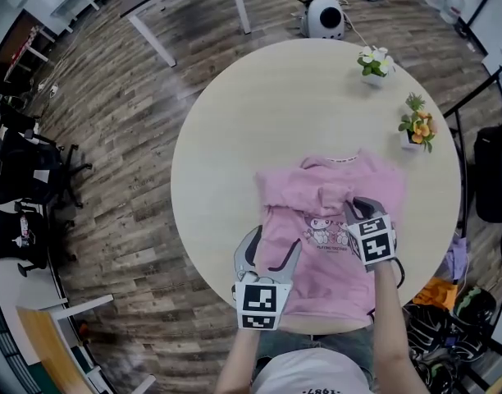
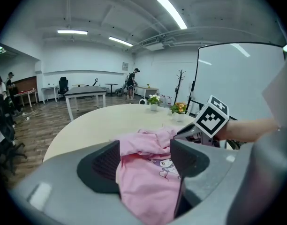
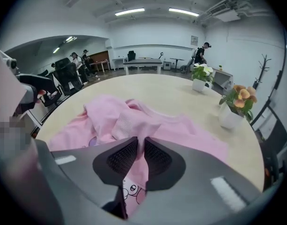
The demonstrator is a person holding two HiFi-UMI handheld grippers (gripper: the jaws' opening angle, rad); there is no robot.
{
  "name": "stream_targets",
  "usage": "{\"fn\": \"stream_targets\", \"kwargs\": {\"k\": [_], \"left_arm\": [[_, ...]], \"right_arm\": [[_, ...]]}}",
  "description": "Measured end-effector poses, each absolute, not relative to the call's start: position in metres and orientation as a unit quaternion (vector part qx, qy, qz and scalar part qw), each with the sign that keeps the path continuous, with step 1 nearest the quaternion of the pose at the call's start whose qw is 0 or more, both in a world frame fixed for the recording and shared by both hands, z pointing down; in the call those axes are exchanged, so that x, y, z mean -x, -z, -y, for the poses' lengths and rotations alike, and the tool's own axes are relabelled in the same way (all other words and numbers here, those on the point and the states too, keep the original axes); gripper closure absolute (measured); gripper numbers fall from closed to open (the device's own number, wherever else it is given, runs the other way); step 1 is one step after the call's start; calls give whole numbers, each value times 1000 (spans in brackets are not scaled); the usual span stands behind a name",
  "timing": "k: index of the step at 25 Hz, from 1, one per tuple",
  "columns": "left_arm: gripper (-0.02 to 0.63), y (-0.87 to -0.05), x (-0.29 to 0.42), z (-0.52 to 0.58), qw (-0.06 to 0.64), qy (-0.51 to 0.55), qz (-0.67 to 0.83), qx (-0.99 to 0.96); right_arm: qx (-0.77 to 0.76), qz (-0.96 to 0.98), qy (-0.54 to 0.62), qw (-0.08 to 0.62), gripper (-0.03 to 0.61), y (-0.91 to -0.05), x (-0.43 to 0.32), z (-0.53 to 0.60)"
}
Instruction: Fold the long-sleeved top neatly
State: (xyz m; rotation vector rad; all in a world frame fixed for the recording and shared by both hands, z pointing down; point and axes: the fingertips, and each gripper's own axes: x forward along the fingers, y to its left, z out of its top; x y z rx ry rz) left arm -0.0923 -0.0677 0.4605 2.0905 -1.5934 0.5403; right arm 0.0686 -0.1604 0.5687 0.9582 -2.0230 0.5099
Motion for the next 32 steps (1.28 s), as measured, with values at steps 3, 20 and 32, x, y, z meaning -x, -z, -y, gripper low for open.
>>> {"fn": "stream_targets", "kwargs": {"k": [3, 20, 32], "left_arm": [[275, -462, 93, 69, 228, -199, 577, -759], [275, -466, 107, 65, 237, -195, 585, -750], [275, -469, 120, 66, 239, -196, 594, -743]], "right_arm": [[-403, 793, -189, 417, 455, -572, -76, 164], [-353, 823, -130, 425, 360, -572, -15, 163], [-380, 816, -158, 405, 489, -572, -29, 169]]}}
